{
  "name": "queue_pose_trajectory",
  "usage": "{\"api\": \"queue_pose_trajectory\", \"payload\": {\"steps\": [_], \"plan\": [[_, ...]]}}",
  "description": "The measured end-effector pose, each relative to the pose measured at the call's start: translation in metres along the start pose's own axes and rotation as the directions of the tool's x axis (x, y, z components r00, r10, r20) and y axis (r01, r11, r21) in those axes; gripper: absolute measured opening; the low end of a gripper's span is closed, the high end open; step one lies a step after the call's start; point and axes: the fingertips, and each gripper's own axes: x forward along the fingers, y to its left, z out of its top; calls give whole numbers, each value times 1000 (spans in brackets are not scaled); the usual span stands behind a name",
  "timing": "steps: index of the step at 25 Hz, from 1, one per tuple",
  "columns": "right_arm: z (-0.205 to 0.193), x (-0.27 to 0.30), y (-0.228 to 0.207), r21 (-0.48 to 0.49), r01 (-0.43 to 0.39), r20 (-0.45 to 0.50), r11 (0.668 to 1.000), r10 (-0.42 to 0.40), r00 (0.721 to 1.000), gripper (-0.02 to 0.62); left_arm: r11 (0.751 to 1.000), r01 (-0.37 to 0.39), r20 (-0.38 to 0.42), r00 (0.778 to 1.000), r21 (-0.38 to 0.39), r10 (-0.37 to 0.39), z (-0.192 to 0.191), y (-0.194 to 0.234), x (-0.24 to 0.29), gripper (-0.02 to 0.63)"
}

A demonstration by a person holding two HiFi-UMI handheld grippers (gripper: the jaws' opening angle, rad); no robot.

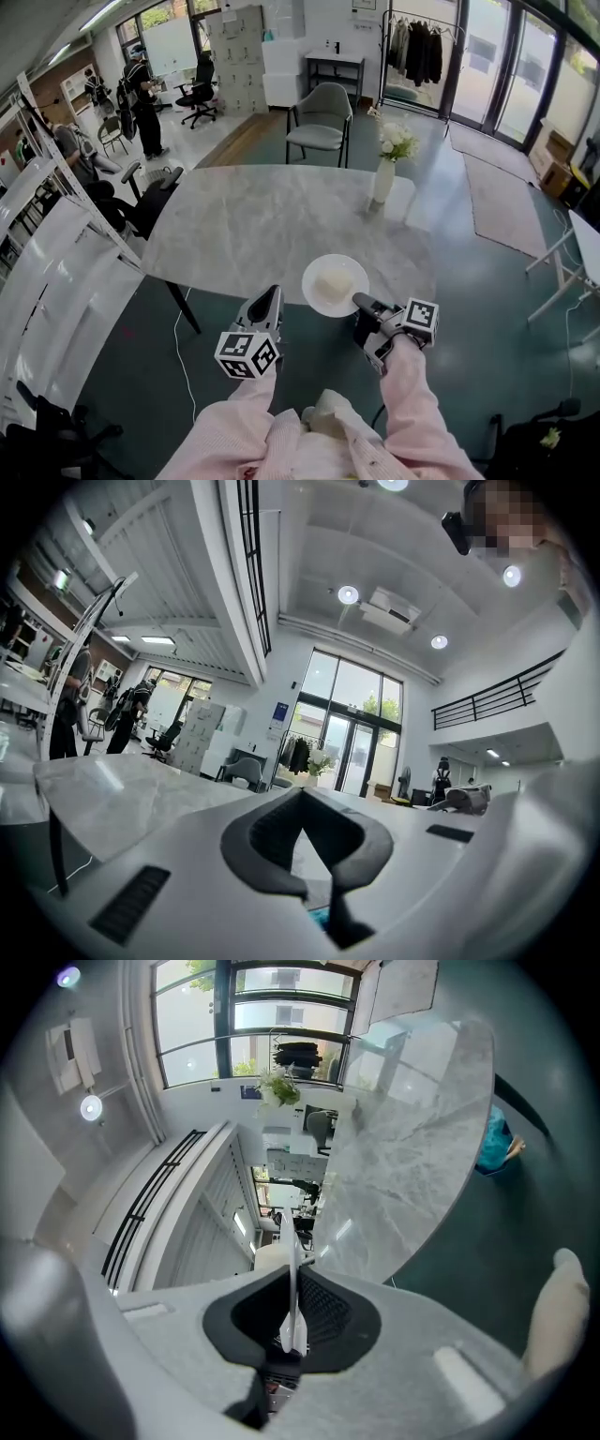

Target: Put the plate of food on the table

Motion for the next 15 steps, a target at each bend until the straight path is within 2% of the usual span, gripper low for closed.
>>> {"api": "queue_pose_trajectory", "payload": {"steps": [7, 15], "plan": [[24, 28, -10, 21, 16, -11, 1000, -16, 1000, 18, 999, -16, -19, 1000, -28, 16, -8, 21, 31, -2], [75, 83, -31, 35, 33, -18, 999, -32, 999, 18, 997, -39, -53, 998, -65, 35, -12, 62, 100, -2]]}}
